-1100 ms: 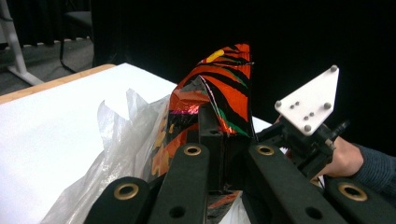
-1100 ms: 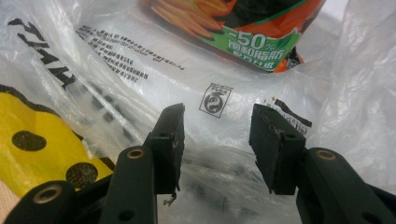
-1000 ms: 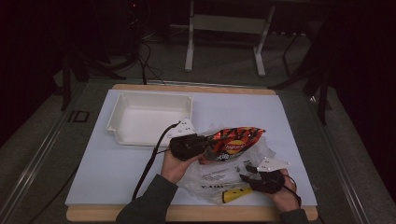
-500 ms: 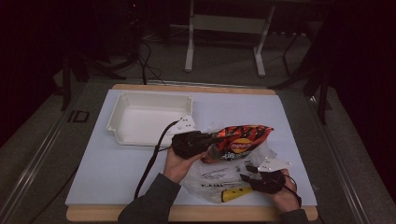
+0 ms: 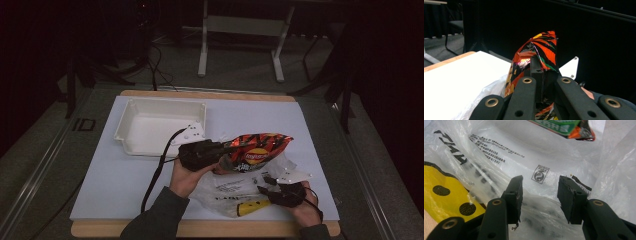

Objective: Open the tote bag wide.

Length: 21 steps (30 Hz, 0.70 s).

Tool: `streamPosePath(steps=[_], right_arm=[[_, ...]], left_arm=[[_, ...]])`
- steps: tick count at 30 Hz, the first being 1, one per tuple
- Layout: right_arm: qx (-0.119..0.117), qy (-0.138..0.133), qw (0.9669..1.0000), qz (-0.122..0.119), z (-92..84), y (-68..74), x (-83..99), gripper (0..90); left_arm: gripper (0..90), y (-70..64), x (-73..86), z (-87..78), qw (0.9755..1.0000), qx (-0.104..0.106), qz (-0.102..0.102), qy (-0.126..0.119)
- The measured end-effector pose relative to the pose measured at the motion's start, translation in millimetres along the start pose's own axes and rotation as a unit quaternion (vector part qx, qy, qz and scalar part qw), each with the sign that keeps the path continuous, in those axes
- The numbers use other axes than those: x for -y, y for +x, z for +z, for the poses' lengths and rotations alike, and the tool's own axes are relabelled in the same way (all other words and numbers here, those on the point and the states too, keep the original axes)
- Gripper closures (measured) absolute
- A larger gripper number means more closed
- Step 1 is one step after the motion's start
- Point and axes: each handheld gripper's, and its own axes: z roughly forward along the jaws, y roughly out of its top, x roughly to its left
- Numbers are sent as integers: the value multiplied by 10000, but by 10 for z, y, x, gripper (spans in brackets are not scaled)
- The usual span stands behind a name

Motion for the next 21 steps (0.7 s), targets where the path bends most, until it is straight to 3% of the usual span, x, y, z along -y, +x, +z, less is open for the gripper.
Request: streamPosePath(steps=[21], right_arm=[[66, -93, 9999, 34, -46, -15, -12, 548]], left_arm=[[897, -14, -56, -272, 9999, 81, -66, -47]])
